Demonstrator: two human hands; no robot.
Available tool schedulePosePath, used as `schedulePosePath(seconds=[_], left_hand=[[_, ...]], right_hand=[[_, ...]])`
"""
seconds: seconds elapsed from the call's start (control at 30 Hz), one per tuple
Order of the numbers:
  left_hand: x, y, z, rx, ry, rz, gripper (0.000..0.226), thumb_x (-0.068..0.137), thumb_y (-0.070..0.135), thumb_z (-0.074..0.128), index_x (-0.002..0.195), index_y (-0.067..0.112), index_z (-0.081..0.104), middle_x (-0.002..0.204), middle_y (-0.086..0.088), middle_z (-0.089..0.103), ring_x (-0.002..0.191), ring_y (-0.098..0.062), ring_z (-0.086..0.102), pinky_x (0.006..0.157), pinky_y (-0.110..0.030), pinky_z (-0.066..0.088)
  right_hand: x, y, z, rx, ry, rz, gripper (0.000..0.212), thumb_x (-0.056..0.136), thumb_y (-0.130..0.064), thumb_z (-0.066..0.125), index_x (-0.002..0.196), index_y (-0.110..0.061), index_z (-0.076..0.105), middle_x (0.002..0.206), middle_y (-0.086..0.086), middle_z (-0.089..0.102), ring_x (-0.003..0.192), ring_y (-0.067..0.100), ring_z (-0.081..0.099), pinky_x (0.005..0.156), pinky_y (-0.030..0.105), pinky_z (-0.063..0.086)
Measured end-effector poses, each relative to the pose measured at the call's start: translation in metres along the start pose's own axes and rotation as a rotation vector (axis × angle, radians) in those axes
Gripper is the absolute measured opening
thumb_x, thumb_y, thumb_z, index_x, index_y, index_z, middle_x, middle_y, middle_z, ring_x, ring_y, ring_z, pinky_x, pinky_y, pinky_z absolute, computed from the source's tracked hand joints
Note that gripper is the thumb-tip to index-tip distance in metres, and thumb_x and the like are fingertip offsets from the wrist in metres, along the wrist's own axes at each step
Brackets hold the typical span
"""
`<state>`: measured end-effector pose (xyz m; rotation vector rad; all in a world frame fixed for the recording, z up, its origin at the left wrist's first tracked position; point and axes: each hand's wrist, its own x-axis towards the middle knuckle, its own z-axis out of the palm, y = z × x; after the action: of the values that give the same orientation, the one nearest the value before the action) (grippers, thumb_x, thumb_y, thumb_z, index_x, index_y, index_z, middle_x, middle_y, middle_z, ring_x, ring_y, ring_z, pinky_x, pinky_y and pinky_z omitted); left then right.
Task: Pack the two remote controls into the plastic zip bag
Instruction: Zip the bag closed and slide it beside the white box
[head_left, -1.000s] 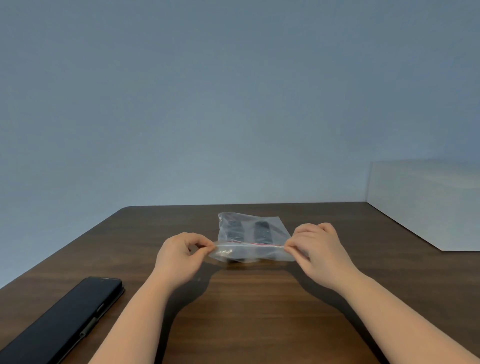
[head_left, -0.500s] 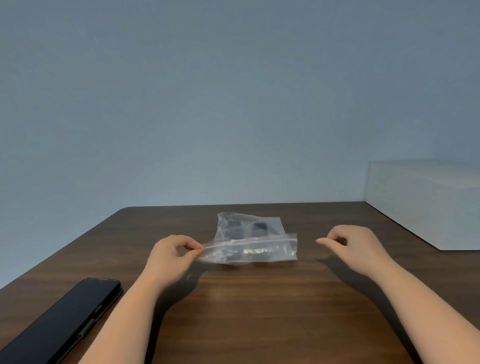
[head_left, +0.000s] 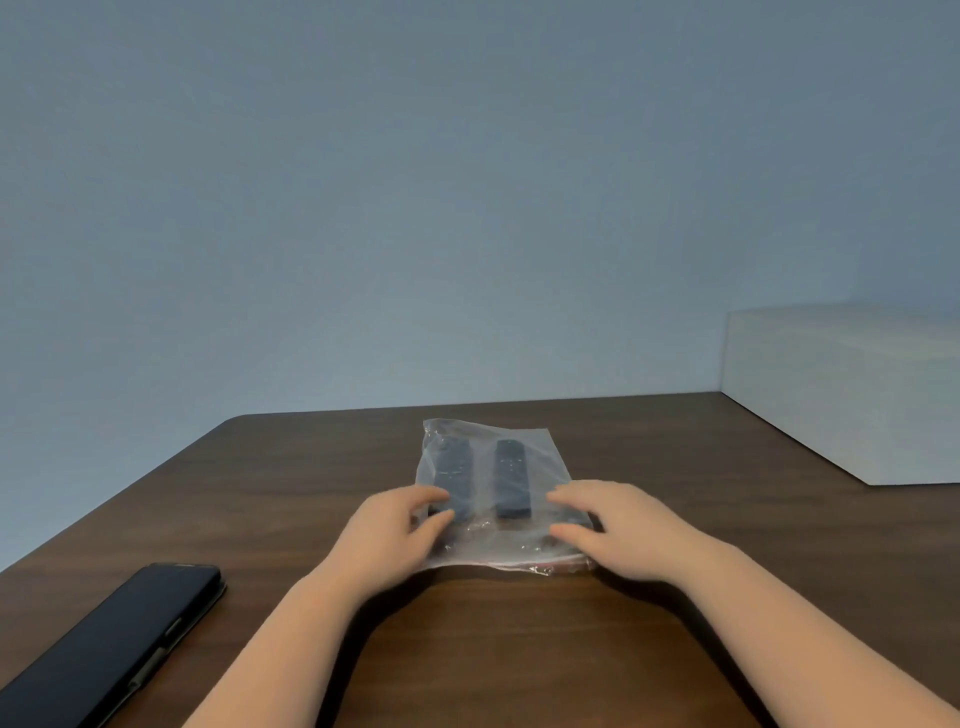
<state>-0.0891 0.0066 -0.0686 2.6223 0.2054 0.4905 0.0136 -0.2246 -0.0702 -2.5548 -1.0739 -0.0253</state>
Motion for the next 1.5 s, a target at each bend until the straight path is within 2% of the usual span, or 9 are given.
schedulePosePath(seconds=[0.07, 0.17, 0.4, 0.87, 1.03, 1.23, 1.4, 1.5], left_hand=[[0.004, 0.001, 0.011, 0.054, -0.120, 0.000, 0.054, 0.086, 0.043, 0.055, 0.135, 0.026, 0.038, 0.136, 0.005, 0.052, 0.118, -0.016, 0.051, 0.099, -0.029, 0.040], [0.009, 0.006, 0.021, 0.093, -0.192, -0.023, 0.079, 0.081, 0.054, 0.054, 0.144, 0.024, 0.015, 0.154, 0.004, 0.025, 0.136, -0.017, 0.033, 0.109, -0.032, 0.032], [0.020, 0.024, 0.030, 0.220, -0.322, -0.056, 0.083, 0.080, 0.066, 0.043, 0.144, 0.026, 0.010, 0.158, -0.003, 0.004, 0.140, -0.023, 0.025, 0.111, -0.037, 0.030], [0.083, 0.092, 0.096, 0.189, -0.343, 0.018, 0.082, 0.081, 0.065, 0.042, 0.144, 0.022, 0.012, 0.157, -0.010, 0.002, 0.141, -0.028, 0.023, 0.112, -0.041, 0.028], [0.106, 0.124, 0.124, 0.179, -0.340, 0.061, 0.080, 0.082, 0.065, 0.040, 0.144, 0.022, 0.013, 0.157, -0.010, 0.005, 0.139, -0.030, 0.027, 0.110, -0.041, 0.031], [0.135, 0.157, 0.161, 0.162, -0.309, 0.098, 0.076, 0.081, 0.064, 0.040, 0.141, 0.021, 0.020, 0.153, -0.011, 0.018, 0.132, -0.032, 0.036, 0.103, -0.044, 0.041], [0.157, 0.184, 0.190, 0.130, -0.284, 0.106, 0.077, 0.081, 0.063, 0.041, 0.141, 0.019, 0.020, 0.155, -0.013, 0.011, 0.136, -0.033, 0.029, 0.106, -0.045, 0.036], [0.169, 0.199, 0.206, 0.110, -0.283, 0.110, 0.079, 0.080, 0.064, 0.040, 0.142, 0.019, 0.019, 0.156, -0.014, 0.006, 0.139, -0.033, 0.023, 0.109, -0.046, 0.032]], right_hand=[[0.002, -0.003, 0.006, -0.032, -0.105, -0.021, 0.057, 0.093, -0.049, 0.046, 0.144, -0.028, 0.032, 0.155, -0.004, 0.029, 0.143, 0.013, 0.022, 0.117, 0.034, 0.022], [0.001, -0.005, 0.007, -0.096, -0.224, -0.018, 0.057, 0.096, -0.049, 0.038, 0.146, -0.024, 0.025, 0.158, -0.002, 0.019, 0.146, 0.013, 0.013, 0.119, 0.037, 0.011], [0.000, 0.009, 0.001, -0.199, -0.298, 0.042, 0.062, 0.096, -0.054, 0.028, 0.149, -0.027, 0.013, 0.160, -0.005, 0.006, 0.147, 0.012, 0.005, 0.119, 0.045, 0.005], [-0.008, 0.098, -0.030, -0.232, -0.205, 0.220, 0.052, 0.099, -0.046, 0.024, 0.146, -0.025, 0.024, 0.159, -0.006, 0.016, 0.146, 0.015, 0.012, 0.119, 0.047, 0.008], [-0.011, 0.138, -0.040, -0.273, -0.154, 0.278, 0.049, 0.099, -0.044, 0.023, 0.141, -0.021, 0.035, 0.156, -0.003, 0.026, 0.145, 0.017, 0.016, 0.118, 0.047, 0.012], [-0.013, 0.182, -0.048, -0.339, -0.040, 0.356, 0.045, 0.100, -0.039, 0.024, 0.131, -0.014, 0.045, 0.145, 0.005, 0.044, 0.144, 0.021, 0.021, 0.117, 0.044, 0.019], [-0.014, 0.206, -0.055, -0.406, 0.134, 0.401, 0.030, 0.098, -0.026, 0.039, 0.120, -0.010, 0.051, 0.132, 0.007, 0.054, 0.138, 0.024, 0.031, 0.105, 0.038, 0.035], [-0.015, 0.211, -0.055, -0.411, 0.229, 0.390, 0.019, 0.094, -0.015, 0.042, 0.108, -0.009, 0.054, 0.121, 0.008, 0.058, 0.125, 0.024, 0.042, 0.095, 0.033, 0.038]])
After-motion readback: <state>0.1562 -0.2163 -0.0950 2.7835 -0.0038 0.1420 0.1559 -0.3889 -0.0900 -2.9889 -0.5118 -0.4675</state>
